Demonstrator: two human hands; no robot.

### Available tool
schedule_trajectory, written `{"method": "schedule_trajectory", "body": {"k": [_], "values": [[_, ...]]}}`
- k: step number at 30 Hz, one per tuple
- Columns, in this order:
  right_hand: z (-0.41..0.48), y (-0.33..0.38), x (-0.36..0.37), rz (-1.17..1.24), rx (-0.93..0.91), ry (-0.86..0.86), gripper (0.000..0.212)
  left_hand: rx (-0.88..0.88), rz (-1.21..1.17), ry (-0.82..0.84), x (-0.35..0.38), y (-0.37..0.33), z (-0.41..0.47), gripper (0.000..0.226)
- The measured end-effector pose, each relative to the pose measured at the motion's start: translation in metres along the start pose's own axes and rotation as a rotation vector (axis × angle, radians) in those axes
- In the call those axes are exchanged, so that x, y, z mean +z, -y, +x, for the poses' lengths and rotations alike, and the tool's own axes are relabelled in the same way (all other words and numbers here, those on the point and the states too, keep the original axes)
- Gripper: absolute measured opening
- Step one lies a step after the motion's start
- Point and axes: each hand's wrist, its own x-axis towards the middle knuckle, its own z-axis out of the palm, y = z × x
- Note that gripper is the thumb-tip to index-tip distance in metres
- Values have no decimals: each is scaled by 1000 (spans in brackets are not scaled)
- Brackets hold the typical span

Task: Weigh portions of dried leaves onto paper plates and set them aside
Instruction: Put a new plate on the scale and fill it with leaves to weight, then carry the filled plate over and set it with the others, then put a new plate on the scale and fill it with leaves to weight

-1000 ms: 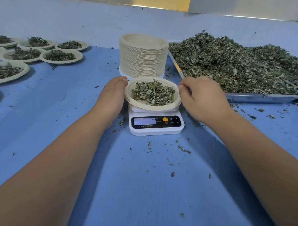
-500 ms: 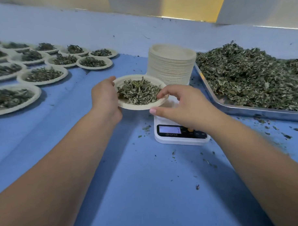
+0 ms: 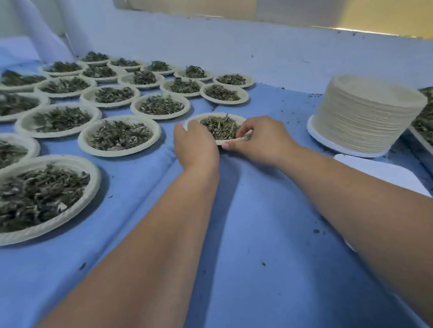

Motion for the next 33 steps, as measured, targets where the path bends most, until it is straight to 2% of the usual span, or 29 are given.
{"method": "schedule_trajectory", "body": {"k": [6, 11, 13, 17, 22, 26, 28, 31, 32, 33], "values": [[28, 9, 27, -91, 96, -4, 39, 0, 15, -5, 9, 5, 2, 42], [36, 27, 31, -85, 167, 47, 56, 12, 50, 55, 13, 5, -7, 49], [41, 29, 31, -90, 171, 74, 55, 9, 63, 79, 17, 8, -6, 51], [55, 23, 33, -123, 163, 94, 30, 49, 100, 142, 21, 13, -15, 52], [59, 22, 29, -86, 147, 97, 46, 122, 137, 169, 22, 17, -21, 54], [42, 20, 15, -68, 76, 72, 43, 170, 174, 206, 24, 14, -27, 53], [26, 15, -2, -91, 14, 10, 42, 227, 190, 289, 25, 12, -35, 46], [-5, -1, -38, -117, -63, -62, 42, 347, 245, 526, 27, 19, -52, 24], [-16, -8, -50, -115, -75, -75, 42, 372, 264, 589, 29, 20, -61, 24], [-27, -15, -62, -112, -80, -92, 42, 398, 269, 649, 31, 22, -69, 33]]}}
